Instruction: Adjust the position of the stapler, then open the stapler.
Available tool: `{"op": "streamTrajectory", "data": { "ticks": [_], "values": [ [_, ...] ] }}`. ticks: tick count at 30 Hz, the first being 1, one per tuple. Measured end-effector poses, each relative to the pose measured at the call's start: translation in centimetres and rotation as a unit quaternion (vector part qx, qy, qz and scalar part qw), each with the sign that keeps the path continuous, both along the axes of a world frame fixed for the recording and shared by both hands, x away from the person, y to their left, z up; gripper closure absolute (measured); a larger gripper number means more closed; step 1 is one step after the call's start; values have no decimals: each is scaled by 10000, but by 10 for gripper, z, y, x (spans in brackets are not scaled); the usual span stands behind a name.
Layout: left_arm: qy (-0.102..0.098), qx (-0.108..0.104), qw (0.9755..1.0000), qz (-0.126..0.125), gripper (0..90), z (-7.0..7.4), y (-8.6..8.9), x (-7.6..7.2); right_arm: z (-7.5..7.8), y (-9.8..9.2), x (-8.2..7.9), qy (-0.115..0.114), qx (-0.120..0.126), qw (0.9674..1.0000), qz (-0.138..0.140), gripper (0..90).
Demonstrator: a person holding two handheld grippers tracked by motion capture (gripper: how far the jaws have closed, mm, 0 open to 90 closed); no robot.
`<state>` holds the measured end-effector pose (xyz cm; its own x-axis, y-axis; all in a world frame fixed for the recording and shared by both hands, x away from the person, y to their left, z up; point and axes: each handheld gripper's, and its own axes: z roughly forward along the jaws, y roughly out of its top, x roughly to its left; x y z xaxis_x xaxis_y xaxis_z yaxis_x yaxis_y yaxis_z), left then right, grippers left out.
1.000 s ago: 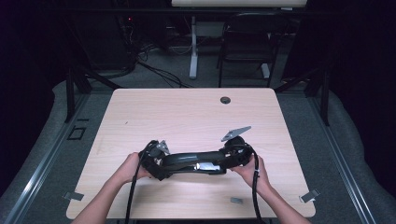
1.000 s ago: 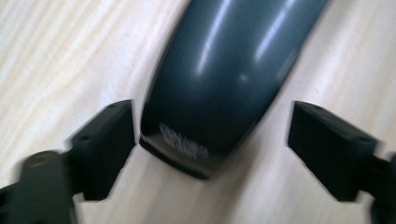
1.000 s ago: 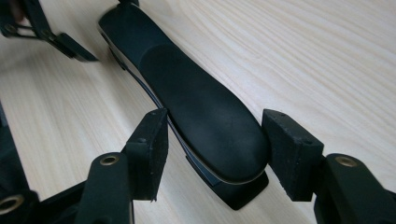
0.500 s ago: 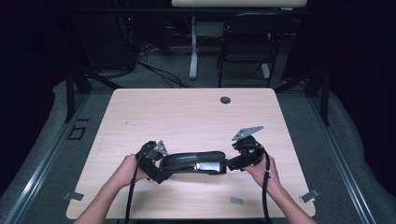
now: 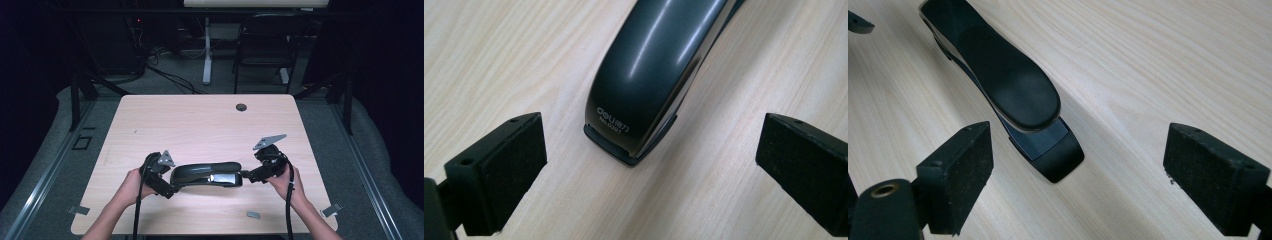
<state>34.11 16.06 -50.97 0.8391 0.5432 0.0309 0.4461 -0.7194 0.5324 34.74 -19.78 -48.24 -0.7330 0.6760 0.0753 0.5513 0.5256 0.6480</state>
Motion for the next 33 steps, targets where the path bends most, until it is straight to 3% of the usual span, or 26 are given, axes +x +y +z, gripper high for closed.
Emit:
{"op": "streamTrajectory", "data": {
  "ticks": [7, 26, 33],
  "values": [
    [-153, -378, 9991, 146, 0, 8, 1, 0, -2, -2, 2, 98, -14, 10000, -9, 125],
    [-621, -682, 9950, 395, 0, 20, -21, -13, -9, 2, 1, 148, -260, 9995, 76, 133],
    [-711, -799, 9941, 206, 0, 19, -35, -21, -10, 2, -4, 183, -345, 9990, 196, 134]
  ]
}}
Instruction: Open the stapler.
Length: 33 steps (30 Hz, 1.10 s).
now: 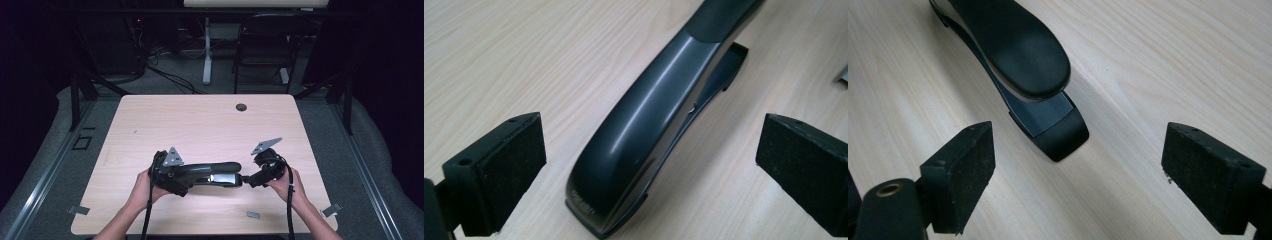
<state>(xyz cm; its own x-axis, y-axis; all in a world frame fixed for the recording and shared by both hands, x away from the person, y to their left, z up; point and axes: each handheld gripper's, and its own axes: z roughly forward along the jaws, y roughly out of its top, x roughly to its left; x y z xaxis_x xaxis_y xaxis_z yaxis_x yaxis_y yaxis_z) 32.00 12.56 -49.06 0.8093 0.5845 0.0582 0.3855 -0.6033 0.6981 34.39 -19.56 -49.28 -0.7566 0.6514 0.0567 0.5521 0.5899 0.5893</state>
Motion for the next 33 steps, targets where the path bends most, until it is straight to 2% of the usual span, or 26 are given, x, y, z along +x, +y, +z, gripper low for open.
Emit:
{"op": "streamTrajectory", "data": {
  "ticks": [5, 7, 9, 11, 13, 17, 20, 25, 33],
  "values": [
    [68, -13, 9998, -178, 0, -4, -9, -3, 0, 1, -8, -34, -48, 9999, 91, 134],
    [14, -31, 9998, -215, 0, -4, -12, -5, -1, 1, -11, -41, -69, 9999, 129, 137],
    [-8, -58, 9997, -245, 1, -4, -14, -6, -4, 1, -14, -30, -55, 9999, 148, 137],
    [-31, -88, 9996, -273, 2, -5, -16, -7, -8, 1, -17, -21, -177, 9997, 180, 138],
    [18, -98, 9995, -303, 2, -6, -18, -7, -12, 0, -18, 48, -194, 9996, 216, 138],
    [48, -178, 9994, -306, 3, -9, -22, -6, -15, 1, -17, 60, -245, 9994, 229, 139],
    [85, -164, 9993, -336, 3, -12, -25, -5, -18, 2, -16, 84, -245, 9994, 246, 139],
    [31, -272, 9989, -393, 8, -14, -34, -7, -22, 5, -14, 159, -304, 9990, 290, 139],
    [-32, -287, 9981, -552, 43, -20, -51, -15, -26, 8, -12, 159, -364, 9987, 331, 158]
  ]
}}
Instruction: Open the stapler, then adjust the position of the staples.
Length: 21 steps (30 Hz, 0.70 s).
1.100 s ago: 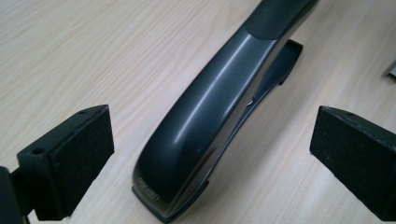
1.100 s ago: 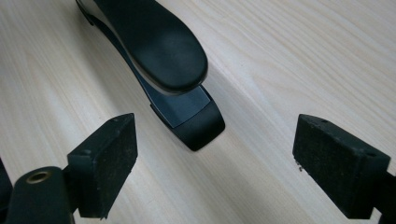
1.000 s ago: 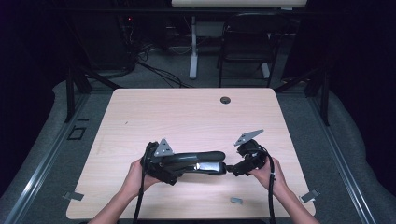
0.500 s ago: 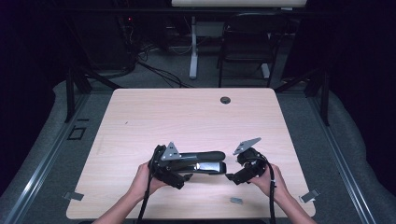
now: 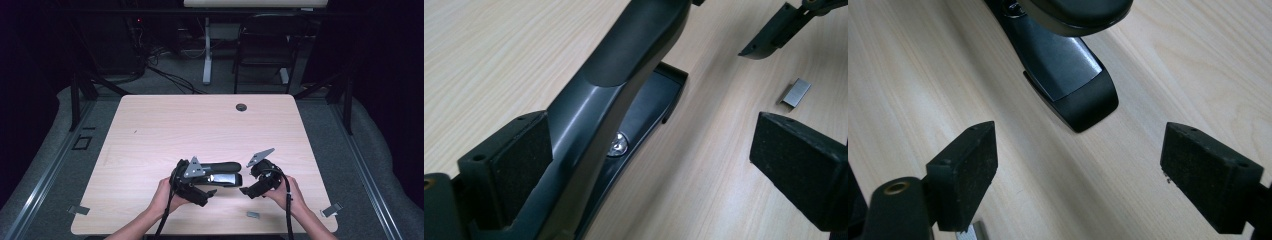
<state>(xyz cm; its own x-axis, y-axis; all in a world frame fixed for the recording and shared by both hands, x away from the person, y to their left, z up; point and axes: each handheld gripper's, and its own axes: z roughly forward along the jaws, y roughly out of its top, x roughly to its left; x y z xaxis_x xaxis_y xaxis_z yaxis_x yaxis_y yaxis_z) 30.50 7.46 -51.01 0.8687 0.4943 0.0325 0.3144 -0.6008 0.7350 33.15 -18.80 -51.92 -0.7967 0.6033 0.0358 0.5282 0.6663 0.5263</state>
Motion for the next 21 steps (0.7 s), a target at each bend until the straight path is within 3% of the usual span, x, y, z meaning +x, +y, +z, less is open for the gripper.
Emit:
{"op": "streamTrajectory", "data": {
  "ticks": [4, 7, 10, 11, 12, 13, 14, 17, 18, 19, 21],
  "values": [
    [-92, 18, 10000, 1, 44, -3, -7, -3, -3, 3, 1, 41, -83, 9999, 42, 181],
    [-296, -117, 9995, 65, 121, 0, -9, -8, -6, 8, 1, 28, -172, 9998, 86, 252],
    [-405, -143, 9991, 68, 136, 1, -10, -11, -6, 12, -1, -94, -192, 9996, 181, 312],
    [-400, -166, 9990, 67, 151, 2, -10, -12, -8, 13, -2, -133, -79, 9998, 144, 332],
    [-413, -203, 9989, 99, 157, 2, -10, -13, -6, 13, -2, -166, -199, 9994, 223, 360],
    [-405, -250, 9988, 66, 176, 3, -9, -13, -8, 15, -4, -200, -117, 9997, 123, 407],
    [-385, -288, 9988, 53, 222, 3, -9, -13, -6, 15, -3, -207, -262, 9993, 173, 466],
    [-239, -312, 9992, 8, 357, 1, -10, -13, -9, 17, -2, -193, -279, 9992, 213, 629],
    [-210, -317, 9992, 82, 405, -1, -10, -13, -11, 19, -2, -234, -304, 9990, 208, 663],
    [-166, -307, 9993, 164, 442, -2, -11, -12, -14, 20, -3, -265, -178, 9994, 144, 682],
    [-14, -304, 9989, 346, 521, -5, -11, -10, -13, 22, -2, -295, -250, 9990, 221, 726]
  ]
}}
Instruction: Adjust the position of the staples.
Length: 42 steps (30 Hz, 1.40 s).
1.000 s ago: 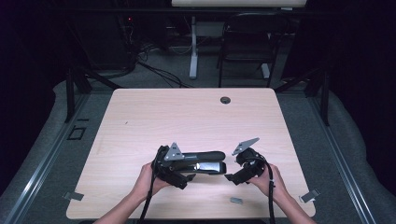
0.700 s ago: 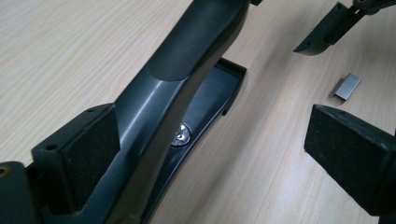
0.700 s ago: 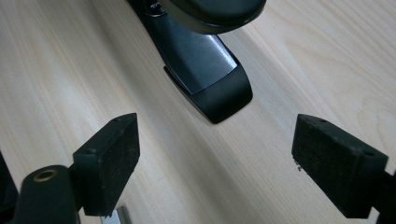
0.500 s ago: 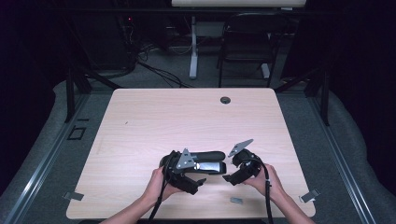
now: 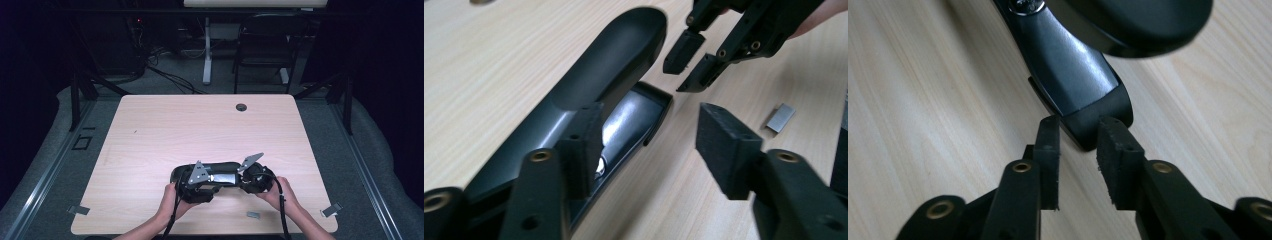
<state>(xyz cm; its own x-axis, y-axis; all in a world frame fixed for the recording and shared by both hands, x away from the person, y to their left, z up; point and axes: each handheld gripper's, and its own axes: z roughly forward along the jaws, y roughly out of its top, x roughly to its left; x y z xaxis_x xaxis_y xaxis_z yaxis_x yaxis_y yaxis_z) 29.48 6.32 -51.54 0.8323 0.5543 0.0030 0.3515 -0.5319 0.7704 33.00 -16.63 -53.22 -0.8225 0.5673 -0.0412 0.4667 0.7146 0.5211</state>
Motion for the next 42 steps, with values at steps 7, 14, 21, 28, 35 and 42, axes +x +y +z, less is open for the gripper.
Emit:
{"op": "streamTrajectory", "data": {
  "ticks": [7, 14, 21, 28, 35, 42],
  "values": [
    [236, 75, 9993, 295, 865, -11, -11, 4, -7, 11, -1, -398, 2, 9992, 27, 832],
    [218, -24, 9983, 536, 900, -20, -14, 6, -19, 16, 1, -618, -24, 9981, 49, 864],
    [370, -127, 9975, 585, 888, -29, -17, 9, -20, 15, -1, -672, -10, 9977, -20, 854],
    [203, -184, 9979, 589, 900, -28, -19, 12, -22, 10, -2, -748, 121, 9971, -22, 824],
    [231, -278, 9973, 644, 900, -30, -18, 14, -24, 11, -6, -859, 158, 9962, -12, 892],
    [96, -241, 9976, 637, 900, -33, -19, 13, -23, 13, -6, -830, 134, 9965, 1, 900]
  ]
}}
